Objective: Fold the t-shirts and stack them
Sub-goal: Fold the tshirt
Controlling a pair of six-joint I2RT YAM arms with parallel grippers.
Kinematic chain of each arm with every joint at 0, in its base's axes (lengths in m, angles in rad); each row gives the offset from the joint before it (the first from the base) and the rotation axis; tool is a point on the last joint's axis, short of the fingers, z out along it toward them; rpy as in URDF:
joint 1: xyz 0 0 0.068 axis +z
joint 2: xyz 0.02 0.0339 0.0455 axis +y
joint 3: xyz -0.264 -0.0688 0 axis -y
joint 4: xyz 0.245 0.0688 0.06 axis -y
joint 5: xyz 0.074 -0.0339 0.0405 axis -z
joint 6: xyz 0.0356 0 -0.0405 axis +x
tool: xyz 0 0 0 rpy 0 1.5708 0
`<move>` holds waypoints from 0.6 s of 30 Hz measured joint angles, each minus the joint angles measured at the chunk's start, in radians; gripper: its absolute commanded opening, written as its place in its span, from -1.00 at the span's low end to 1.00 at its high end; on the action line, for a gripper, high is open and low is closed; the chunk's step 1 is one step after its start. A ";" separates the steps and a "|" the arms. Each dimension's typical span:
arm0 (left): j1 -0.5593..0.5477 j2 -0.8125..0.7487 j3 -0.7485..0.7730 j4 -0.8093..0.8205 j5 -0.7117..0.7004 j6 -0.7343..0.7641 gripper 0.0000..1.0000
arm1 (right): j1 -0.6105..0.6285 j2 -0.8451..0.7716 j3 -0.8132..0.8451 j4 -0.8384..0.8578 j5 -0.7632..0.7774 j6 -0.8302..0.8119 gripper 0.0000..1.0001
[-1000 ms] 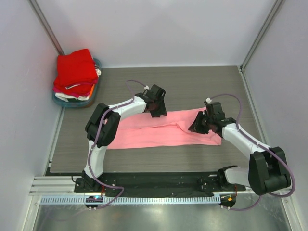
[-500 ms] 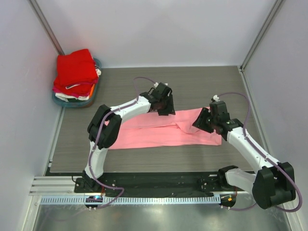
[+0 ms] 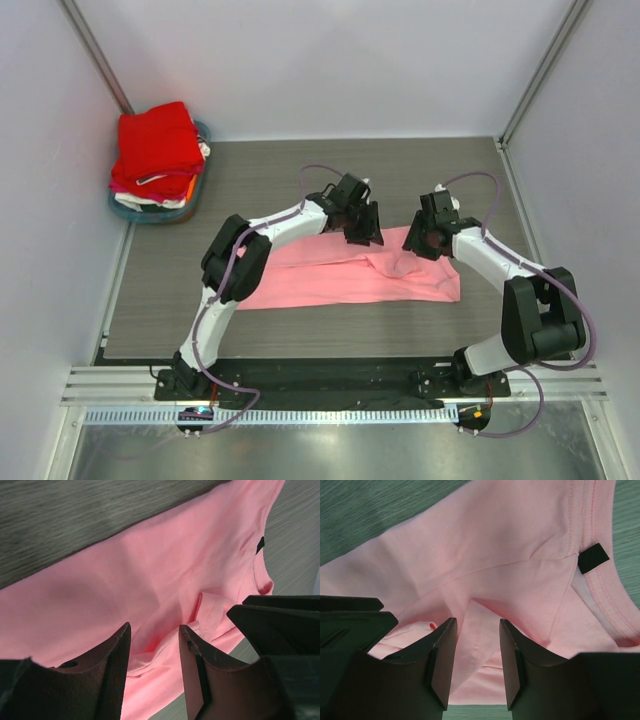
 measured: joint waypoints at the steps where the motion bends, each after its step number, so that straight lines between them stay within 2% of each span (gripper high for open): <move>1: -0.001 0.005 0.000 0.000 0.008 0.001 -0.12 | -0.004 0.006 -0.002 0.003 -0.001 0.000 -0.13; 9: -0.017 0.016 -0.021 0.029 0.067 0.012 -0.15 | -0.021 0.031 -0.075 0.037 -0.024 0.001 0.02; 12: -0.023 0.016 -0.039 0.052 0.115 0.018 -0.17 | -0.022 0.031 -0.098 0.040 -0.041 0.000 -0.18; 13: -0.025 0.016 -0.044 0.062 0.135 0.022 -0.19 | -0.022 0.031 -0.105 0.043 -0.045 -0.001 -0.45; 14: -0.026 0.016 -0.048 0.070 0.152 0.024 -0.22 | -0.022 0.029 -0.111 0.048 -0.046 -0.002 -0.54; 18: -0.033 0.013 -0.071 0.106 0.200 0.034 -0.27 | -0.023 -0.020 -0.158 0.053 -0.073 0.006 -0.60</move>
